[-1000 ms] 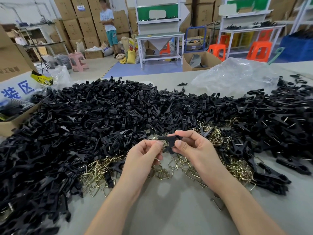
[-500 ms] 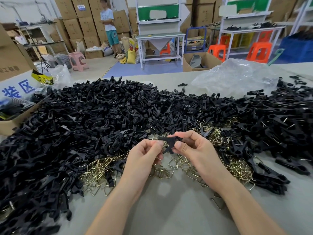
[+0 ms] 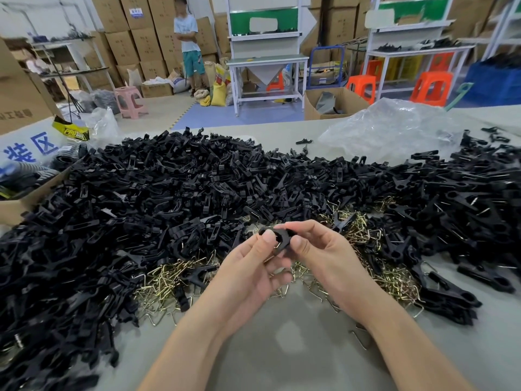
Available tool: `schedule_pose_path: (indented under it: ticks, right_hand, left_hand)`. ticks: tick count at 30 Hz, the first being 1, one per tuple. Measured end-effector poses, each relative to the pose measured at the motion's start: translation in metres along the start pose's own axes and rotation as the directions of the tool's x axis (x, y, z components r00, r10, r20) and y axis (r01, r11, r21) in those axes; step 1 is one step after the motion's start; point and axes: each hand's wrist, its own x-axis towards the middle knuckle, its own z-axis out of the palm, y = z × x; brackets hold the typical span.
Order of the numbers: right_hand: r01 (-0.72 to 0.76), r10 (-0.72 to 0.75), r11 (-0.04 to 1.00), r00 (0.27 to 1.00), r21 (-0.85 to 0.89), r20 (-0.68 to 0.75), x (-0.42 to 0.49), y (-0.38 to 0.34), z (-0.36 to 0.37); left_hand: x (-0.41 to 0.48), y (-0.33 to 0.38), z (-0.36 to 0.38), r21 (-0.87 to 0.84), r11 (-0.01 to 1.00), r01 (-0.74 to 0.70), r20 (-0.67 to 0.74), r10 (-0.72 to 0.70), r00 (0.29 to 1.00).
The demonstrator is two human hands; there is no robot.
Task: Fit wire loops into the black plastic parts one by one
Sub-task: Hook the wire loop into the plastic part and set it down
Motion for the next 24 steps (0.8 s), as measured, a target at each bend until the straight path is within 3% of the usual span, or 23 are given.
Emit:
schedule_pose_path:
  ticks: [2,10,15,19,24]
  right_hand:
    - [-0.021,0.021,1.0,1.0,-0.003,0.007,0.0,0.001,0.0]
    - [0.032,-0.031,0.985,0.999,-0.169,0.007,-0.004,-0.001,0.002]
    - [0.004,-0.006,0.987,1.0,-0.161,-0.011,-0.004,0.001,0.006]
    - [0.038,-0.06,0.947,0.996,-0.32,-0.06,-0.003,0.005,0.005]
    - [0.047,-0.057,0.917,0.998,-0.396,-0.013,-0.005,0.007,0.008]
  left_hand:
    - [0.0,-0.003,0.003,-0.013,1.0,0.02,0.026,-0.02,0.999]
    - [0.006,-0.012,0.004,0.089,0.996,0.008,-0.098,0.001,0.995]
    - [0.011,-0.015,0.01,0.068,0.997,0.022,-0.135,-0.012,0.991]
    - [0.013,-0.014,0.018,0.027,0.997,0.073,-0.229,-0.065,0.971]
    - [0.012,-0.013,0.018,0.023,0.999,0.045,-0.228,-0.039,0.973]
